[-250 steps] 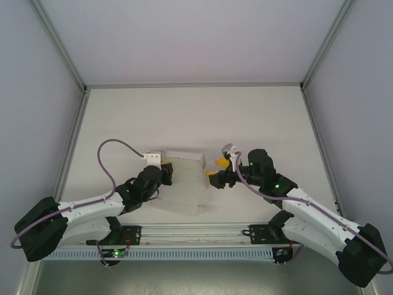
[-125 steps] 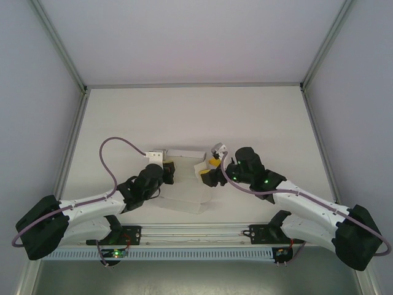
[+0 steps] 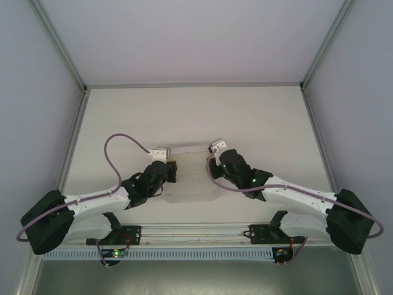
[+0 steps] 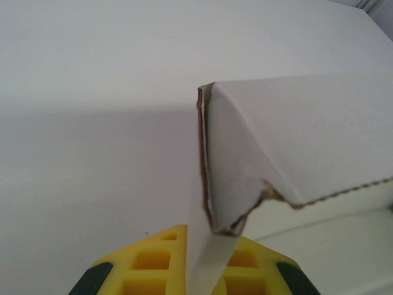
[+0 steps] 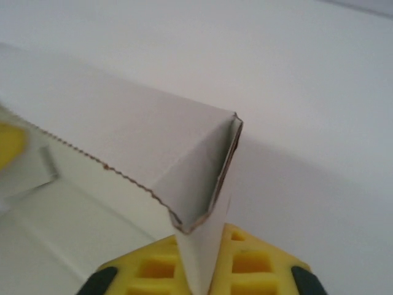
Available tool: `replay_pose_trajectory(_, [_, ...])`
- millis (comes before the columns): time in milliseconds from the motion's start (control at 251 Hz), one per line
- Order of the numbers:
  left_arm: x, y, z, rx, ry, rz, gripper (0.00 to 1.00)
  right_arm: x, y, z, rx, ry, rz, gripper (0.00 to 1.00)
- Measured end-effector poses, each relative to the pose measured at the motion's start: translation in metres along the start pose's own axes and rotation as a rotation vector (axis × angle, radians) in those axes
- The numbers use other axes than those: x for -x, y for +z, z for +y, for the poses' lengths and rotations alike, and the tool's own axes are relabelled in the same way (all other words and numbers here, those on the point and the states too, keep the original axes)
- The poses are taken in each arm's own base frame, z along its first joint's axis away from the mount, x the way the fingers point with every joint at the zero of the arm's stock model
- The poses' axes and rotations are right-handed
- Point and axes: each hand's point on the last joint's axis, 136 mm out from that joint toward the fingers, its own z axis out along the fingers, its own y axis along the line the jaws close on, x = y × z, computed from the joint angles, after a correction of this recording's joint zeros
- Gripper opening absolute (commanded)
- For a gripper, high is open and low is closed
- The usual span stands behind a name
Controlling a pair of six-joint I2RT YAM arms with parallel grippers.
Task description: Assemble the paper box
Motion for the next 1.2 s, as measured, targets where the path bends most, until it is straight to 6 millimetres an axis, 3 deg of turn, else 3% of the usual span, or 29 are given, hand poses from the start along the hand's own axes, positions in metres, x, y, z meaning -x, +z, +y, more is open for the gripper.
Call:
replay_pose_trajectory(259, [0.019, 0.004, 0.001, 0.164, -0.096, 0.013, 0.0, 0.017, 0.008, -0.021, -0.254, 0.086, -0.007, 0.0])
replay_pose_trajectory(371, [0.018, 0.005, 0.004, 0.258, -0.176, 0.041, 0.0, 0.019, 0.007, -0.026, -0.319, 0.129, 0.003, 0.0])
replay_pose_trajectory(770, [0.013, -0.004, 0.01, 0.347, -0.331, 0.076, 0.0, 0.017, 0.009, -0.028, -0.399, 0.207, 0.069, 0.0])
replay_pose_trajectory(918, [0.015, -0.003, 0.008, 0.33, -0.28, 0.078, 0.0, 0.02, 0.012, -0.026, -0.385, 0.186, 0.049, 0.0])
replay_pose_trajectory(1066, [0.011, 0.004, 0.006, 0.273, -0.193, 0.086, 0.0, 0.009, 0.018, -0.025, -0.341, 0.128, -0.017, 0.0])
replay_pose_trajectory(1201, [0.014, 0.008, -0.001, 0.213, -0.13, 0.082, 0.0, 0.012, 0.018, -0.027, -0.359, 0.071, -0.076, 0.1])
